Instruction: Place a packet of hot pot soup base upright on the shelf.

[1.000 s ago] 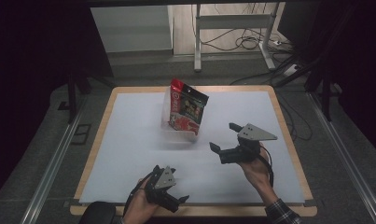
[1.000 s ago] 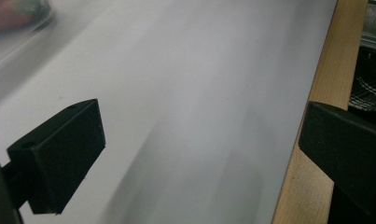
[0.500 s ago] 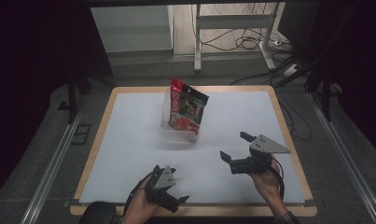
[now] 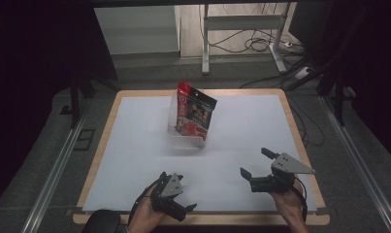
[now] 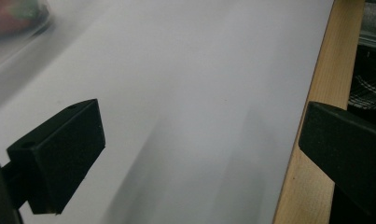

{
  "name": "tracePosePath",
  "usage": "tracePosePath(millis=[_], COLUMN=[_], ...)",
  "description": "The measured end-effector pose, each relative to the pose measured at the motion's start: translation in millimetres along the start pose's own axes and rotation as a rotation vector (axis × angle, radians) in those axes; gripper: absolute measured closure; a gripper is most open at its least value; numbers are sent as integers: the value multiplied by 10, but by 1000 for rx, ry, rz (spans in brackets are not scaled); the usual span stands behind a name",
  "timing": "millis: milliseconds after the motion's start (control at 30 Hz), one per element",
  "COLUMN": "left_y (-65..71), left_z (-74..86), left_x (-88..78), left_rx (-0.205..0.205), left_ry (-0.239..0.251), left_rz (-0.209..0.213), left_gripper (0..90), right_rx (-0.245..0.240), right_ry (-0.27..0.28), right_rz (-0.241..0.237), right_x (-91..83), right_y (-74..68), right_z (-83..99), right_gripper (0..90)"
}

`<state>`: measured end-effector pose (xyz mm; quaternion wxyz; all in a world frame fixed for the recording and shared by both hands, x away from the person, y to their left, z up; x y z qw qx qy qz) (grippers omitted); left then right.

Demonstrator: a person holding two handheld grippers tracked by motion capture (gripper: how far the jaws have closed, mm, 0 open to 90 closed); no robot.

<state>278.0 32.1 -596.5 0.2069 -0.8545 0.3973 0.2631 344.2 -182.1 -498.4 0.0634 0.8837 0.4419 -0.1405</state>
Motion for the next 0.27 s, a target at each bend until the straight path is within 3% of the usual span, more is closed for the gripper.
tracePosePath(millis=[267], left_y=[-5], left_z=[-17], left_x=[-4], left_rx=[5], left_ry=[14], left_rz=[-1], left_gripper=[4], right_rx=[-21], right_ry=[-53], right_rz=[12], right_x=[-15], right_y=[9], right_z=[134], right_gripper=[0])
Point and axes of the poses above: each handheld gripper's, and its own axes: x roughly forward along the jaws, z roughly out of its underside, y roughly to its right, the point moved 10 cm from there along x, roughly forward along the jaws, and after that the axes turned 9 degrees about -z, right-handed, at the moved point
